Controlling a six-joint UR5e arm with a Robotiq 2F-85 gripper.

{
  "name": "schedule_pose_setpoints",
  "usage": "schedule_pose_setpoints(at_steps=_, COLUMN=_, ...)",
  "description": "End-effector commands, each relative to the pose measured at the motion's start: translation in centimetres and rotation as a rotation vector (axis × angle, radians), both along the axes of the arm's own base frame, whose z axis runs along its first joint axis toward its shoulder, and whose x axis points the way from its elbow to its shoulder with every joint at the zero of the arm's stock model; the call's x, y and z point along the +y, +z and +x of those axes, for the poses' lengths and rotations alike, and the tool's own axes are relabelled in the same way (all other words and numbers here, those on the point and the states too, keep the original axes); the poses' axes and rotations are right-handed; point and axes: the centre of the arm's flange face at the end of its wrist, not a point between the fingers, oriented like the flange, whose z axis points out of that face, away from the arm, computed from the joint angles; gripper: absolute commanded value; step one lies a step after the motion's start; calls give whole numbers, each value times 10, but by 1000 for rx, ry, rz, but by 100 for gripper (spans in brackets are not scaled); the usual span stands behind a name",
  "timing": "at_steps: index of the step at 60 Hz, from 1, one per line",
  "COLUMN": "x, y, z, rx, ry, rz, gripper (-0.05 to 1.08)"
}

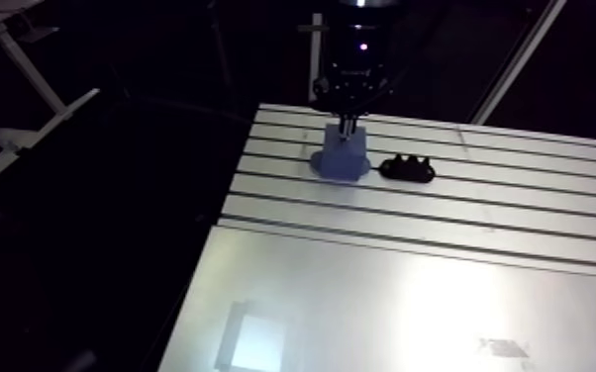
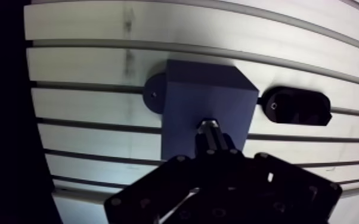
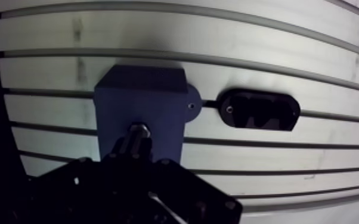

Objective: Pick up the M10 bolt and insert it into the hex recess until seated.

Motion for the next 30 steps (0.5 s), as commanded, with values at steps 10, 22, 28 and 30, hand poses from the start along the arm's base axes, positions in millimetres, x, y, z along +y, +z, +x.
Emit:
schedule_pose_setpoints(at_steps=10, x=0, y=-2, z=-1, rx=2, ry=1, rz=1, gripper=108)
schedule_pose_setpoints(at_steps=22, x=0, y=-3, z=-1, rx=1, ry=3, rz=1, gripper=108)
schedule_pose_setpoints(at_steps=28, x=0, y=-3, z=-1, rx=1, ry=3, rz=1, gripper=108)
schedule_pose_setpoints(at_steps=30, x=0, y=-3, z=-1, rx=1, ry=3, rz=1, gripper=108)
